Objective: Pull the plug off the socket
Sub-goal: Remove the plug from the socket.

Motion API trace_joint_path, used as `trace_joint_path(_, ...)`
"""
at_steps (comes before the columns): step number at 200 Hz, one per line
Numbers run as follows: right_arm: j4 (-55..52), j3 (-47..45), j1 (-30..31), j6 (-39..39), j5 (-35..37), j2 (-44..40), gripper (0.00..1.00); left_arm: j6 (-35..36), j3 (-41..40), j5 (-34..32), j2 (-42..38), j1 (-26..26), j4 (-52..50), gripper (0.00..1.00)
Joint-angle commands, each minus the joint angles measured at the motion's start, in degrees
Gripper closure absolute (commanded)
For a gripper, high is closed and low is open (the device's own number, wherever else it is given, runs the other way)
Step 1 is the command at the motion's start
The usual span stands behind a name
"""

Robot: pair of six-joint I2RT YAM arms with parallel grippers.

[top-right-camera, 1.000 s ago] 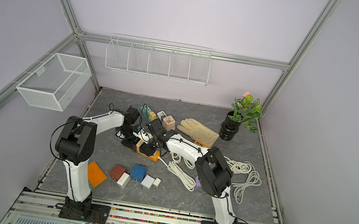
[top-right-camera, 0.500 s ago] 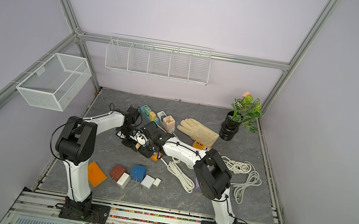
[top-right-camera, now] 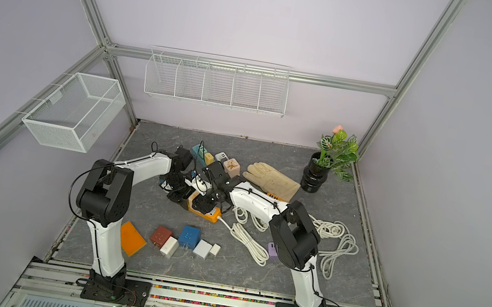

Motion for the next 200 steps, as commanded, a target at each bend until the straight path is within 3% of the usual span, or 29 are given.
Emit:
trace_joint_path(1,1.8,3.2,0.1,4.7,-6.8,-4.4,0.80,-0.5,0.2,-7.0,0.9,1.3,5.9,1.00)
trace_joint_path(56,4.9,-2.2,4.9,-6.1,7.7,-8.6,0.78,-0.4,1.3,-7.2,1.7,1.3,5.2,1.00)
trace_joint_path(76,3.8,-1.5,5.2,-6.4,8.9,-8.4,0.78,-0.2,1.8,-7.4,1.9,1.3,4.7,1.00)
trace_joint_path(90,3.2,-0.6,4.7,-4.3,5.9,-8.3,0.79,-0.3,1.9,-7.5,2.0,1.3,4.7,1.00)
trace_joint_path(121,4.1,0.5,1.2,5.5,-7.8,-8.2,0.83,-0.2,2.0,-7.5,2.1,1.3,5.0,1.00)
trace_joint_path(157,1.4,2.6,0.8,7.7,-12.3,-7.4,0.86,-0.3,1.9,-7.7,2.2,1.3,5.4,1.00)
trace_joint_path(178,-0.1,1.8,2.3,4.1,-5.6,-7.9,0.86,-0.3,2.0,-7.8,2.1,1.3,5.3,1.00)
trace_joint_path(200,-1.6,1.2,6.5,-3.6,10.4,-8.7,0.85,-0.4,2.0,-7.9,2.1,1.3,5.2,1.00)
